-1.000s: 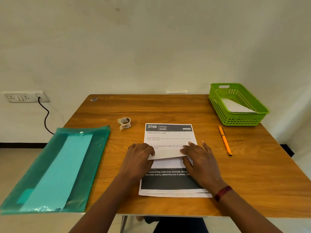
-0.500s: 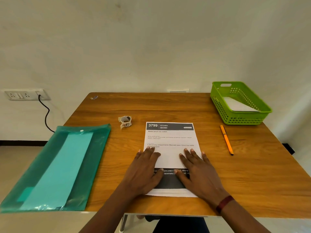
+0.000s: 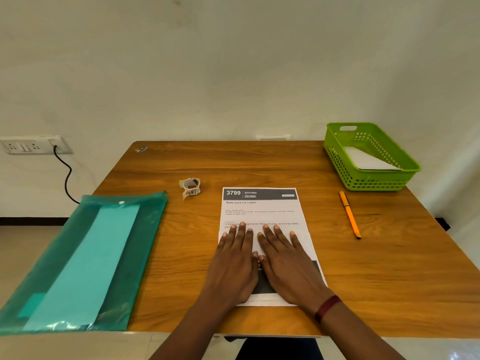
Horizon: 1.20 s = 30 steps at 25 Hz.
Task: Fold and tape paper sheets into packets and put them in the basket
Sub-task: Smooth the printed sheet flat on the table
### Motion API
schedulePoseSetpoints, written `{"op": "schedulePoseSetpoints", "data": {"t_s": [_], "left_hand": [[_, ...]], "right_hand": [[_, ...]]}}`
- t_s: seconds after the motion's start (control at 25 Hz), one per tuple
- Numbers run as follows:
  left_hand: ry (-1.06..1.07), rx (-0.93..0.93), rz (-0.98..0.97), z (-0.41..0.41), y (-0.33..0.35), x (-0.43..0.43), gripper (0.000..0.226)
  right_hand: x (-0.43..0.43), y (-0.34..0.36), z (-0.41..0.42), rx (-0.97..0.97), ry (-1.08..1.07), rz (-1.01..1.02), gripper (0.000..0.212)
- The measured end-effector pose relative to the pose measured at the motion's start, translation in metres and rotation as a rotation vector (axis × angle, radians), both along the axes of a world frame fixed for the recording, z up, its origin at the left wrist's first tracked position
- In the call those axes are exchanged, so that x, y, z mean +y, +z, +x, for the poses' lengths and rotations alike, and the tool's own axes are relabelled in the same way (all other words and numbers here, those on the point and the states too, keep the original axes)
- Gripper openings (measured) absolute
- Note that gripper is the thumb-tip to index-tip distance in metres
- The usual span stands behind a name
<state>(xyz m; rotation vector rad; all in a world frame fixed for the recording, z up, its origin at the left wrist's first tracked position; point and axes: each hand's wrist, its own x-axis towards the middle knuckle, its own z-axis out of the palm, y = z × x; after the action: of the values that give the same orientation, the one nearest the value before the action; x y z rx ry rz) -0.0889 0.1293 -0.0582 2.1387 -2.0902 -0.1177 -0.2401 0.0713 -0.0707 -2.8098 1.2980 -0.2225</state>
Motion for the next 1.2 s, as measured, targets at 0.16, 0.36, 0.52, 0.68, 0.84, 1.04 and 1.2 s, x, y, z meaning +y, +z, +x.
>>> {"op": "schedulePoseSetpoints", "data": {"t_s": [0.16, 0.36, 0.52, 0.68, 0.84, 1.04, 1.2], "left_hand": [[0.042, -0.032, 0.006, 0.003, -0.006, -0.001, 0.069], [0.165, -0.017, 0.031, 0.009, -0.012, -0.001, 0.075], [0.200, -0.012, 0.041, 0.011, -0.013, 0.000, 0.082], [0.191, 0.046, 0.026, 0.012, -0.010, 0.001, 0.087], [0.169, 0.320, -0.003, 0.024, 0.000, 0.002, 0.079], [0.039, 0.371, 0.129, 0.049, 0.022, -0.002, 0.078], [0.045, 0.227, 0.190, 0.052, 0.033, -0.013, 0.084]], "right_hand": [[-0.001, 0.001, -0.005, 0.061, 0.015, 0.044, 0.065], [-0.008, 0.010, -0.027, 0.087, -0.082, 0.088, 0.078], [-0.008, 0.011, -0.033, 0.106, -0.091, 0.112, 0.079], [-0.007, 0.012, -0.031, 0.094, -0.097, 0.113, 0.076], [-0.012, 0.013, -0.035, -0.005, -0.077, 0.182, 0.078], [-0.026, 0.028, -0.046, -0.203, -0.031, 0.246, 0.069], [-0.038, 0.037, -0.047, -0.119, 0.036, 0.232, 0.072]]}}
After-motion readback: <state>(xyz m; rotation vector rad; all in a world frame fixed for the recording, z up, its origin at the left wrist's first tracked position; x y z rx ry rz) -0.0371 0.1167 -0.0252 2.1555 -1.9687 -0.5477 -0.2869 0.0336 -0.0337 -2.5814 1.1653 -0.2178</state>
